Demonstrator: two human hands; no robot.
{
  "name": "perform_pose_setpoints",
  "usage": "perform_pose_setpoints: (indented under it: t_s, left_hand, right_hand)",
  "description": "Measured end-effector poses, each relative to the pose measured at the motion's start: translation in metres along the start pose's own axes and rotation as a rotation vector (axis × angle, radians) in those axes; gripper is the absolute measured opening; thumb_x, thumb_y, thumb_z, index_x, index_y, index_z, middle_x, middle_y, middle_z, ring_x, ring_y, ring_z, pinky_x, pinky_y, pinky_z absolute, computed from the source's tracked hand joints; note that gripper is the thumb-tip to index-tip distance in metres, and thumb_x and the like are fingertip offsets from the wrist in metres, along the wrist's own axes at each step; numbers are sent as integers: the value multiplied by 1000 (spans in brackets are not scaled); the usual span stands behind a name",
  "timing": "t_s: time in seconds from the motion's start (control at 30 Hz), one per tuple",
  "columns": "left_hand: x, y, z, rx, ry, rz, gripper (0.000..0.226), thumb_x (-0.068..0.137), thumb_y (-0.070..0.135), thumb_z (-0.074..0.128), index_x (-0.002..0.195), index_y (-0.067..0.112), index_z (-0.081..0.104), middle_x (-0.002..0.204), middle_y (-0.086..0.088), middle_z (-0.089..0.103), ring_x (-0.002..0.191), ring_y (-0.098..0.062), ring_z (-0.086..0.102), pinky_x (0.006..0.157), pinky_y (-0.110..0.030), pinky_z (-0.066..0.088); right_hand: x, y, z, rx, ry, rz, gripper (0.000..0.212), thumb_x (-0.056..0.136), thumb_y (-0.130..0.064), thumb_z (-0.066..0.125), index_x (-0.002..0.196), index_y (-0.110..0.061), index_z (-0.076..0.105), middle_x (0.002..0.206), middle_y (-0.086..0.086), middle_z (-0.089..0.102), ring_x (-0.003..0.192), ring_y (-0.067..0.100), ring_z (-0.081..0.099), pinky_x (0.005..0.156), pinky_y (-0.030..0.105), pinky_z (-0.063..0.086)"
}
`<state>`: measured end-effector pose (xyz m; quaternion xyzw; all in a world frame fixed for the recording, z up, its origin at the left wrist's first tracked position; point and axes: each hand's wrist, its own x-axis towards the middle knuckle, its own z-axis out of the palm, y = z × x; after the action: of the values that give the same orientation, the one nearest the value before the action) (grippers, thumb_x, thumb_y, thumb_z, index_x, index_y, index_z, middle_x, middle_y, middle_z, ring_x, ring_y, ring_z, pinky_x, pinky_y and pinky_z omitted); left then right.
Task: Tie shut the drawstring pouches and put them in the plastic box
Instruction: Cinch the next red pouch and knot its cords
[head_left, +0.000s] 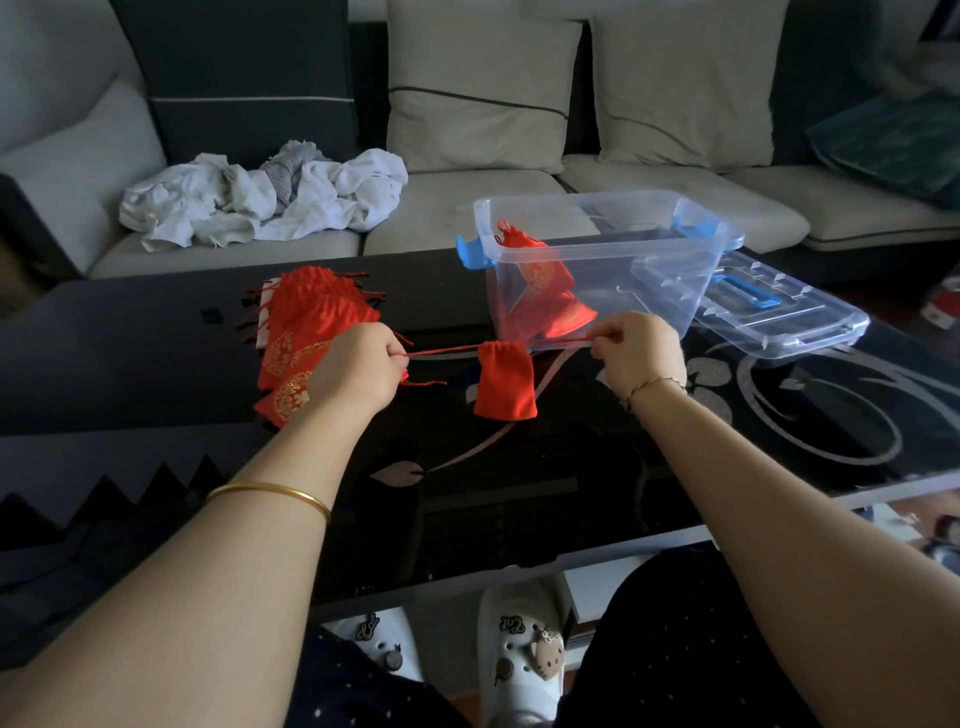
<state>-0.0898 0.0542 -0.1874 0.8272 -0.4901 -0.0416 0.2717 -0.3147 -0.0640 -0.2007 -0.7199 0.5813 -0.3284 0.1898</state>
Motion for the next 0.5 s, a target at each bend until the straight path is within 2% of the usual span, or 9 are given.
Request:
perform_pose_setpoints:
  t_s: [0.1, 0.17, 0.27, 0.33, 0.4, 0.43, 0.5]
  left_hand:
    - [1, -4, 0, 38, 30, -18, 25, 90, 8, 52, 68, 19, 54, 72, -3, 49, 65, -26, 48, 63, -33, 39]
    - [3, -5, 0, 45, 55, -35, 29, 87, 2, 50, 64, 18, 46, 70, -2, 41, 65, -20, 38, 61, -32, 33]
    - [5, -5, 0, 11, 77, -44, 45, 85, -1, 47, 48, 18, 30, 59, -5, 37, 57, -23, 36, 57, -34, 36]
    - [5, -3, -1, -6, 102, -48, 48, 91, 7, 49, 47, 15, 31, 61, -7, 45, 53, -28, 44, 58, -37, 43]
    - [3, 0, -1, -22, 106, -52, 41, 95, 12, 45, 54, 13, 46, 74, -7, 53, 61, -29, 50, 64, -38, 45]
    - [3, 0, -1, -40, 105, -75, 35, 97, 15, 41, 67, 8, 57, 82, -7, 57, 71, -31, 54, 70, -38, 45]
    - [4, 4, -1, -140, 124, -179, 33, 98, 18, 36, 94, 1, 63, 97, -14, 63, 91, -34, 58, 78, -40, 44]
  right_hand:
    - [1, 0, 1, 11, 56, 25, 26, 89, -10, 51, 109, -14, 66, 106, 10, 67, 99, 28, 61, 83, 35, 50]
    - [1, 0, 2, 24, 91, 34, 21, 89, -13, 52, 105, -12, 65, 102, 11, 67, 96, 29, 61, 79, 33, 48]
    - [0, -3, 4, -10, 95, 20, 16, 91, -20, 52, 91, -8, 64, 91, 11, 66, 84, 29, 59, 68, 29, 41]
    - [1, -3, 3, -35, 82, 29, 19, 93, -24, 50, 87, -8, 58, 84, 8, 61, 78, 27, 54, 66, 29, 35]
    - [4, -1, 5, 16, 36, 55, 24, 93, -23, 48, 73, -10, 49, 71, 4, 50, 70, 24, 46, 64, 30, 32]
    - [5, 1, 7, 100, 2, 81, 29, 92, -21, 47, 65, -11, 43, 64, 4, 43, 64, 22, 40, 63, 30, 30]
    - [6, 3, 8, 421, -63, 231, 31, 90, -17, 46, 60, -13, 41, 61, 6, 37, 55, 20, 34, 54, 30, 29]
